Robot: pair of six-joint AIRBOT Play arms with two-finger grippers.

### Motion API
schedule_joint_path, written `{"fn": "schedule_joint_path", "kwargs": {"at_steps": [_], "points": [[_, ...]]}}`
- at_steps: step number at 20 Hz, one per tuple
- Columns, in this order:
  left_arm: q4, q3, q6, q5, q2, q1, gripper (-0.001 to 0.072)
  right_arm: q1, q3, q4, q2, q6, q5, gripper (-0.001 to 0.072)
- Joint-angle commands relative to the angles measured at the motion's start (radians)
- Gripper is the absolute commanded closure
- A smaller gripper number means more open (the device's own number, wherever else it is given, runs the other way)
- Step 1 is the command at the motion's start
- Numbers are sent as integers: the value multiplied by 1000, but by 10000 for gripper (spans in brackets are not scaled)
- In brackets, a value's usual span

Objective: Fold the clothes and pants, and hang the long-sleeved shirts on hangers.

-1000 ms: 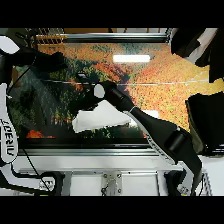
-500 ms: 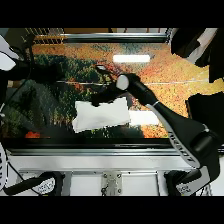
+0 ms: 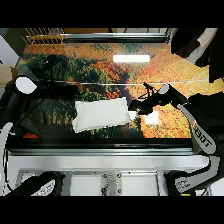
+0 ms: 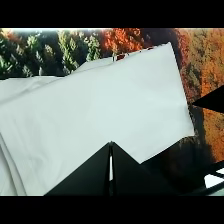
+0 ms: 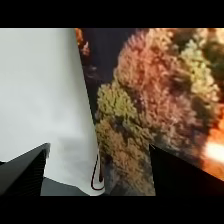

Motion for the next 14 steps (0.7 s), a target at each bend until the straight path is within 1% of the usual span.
{"fn": "schedule_joint_path", "kwargs": {"at_steps": [1, 3, 7, 9, 10, 11, 12, 13, 14], "points": [[0, -17, 2, 27, 8, -25, 700, -18, -24, 252, -75, -158, -18, -8], [-2, -17, -2, 29, 8, -25, 700, 18, 2, 324, -115, -175, -19, -8], [-2, -17, -3, 28, 8, -25, 700, 127, 79, 400, -180, -175, -7, -8], [-5, -17, -3, 25, 8, -25, 700, 174, 112, 414, -206, -176, -8, -3], [-7, -17, -3, 23, 8, -25, 700, 192, 126, 414, -213, -201, -7, 74], [-7, -17, -2, 19, 8, -25, 700, 204, 134, 414, -214, -241, -7, 314], [-7, -17, -3, 16, 8, -25, 700, 210, 142, 414, -214, -273, -5, 499], [-7, -17, -3, 13, 8, -25, 700, 211, 152, 413, -212, -288, 0, 647], [-7, -17, -2, 11, 8, -25, 700, 208, 160, 412, -206, -290, 2, 702]]}}
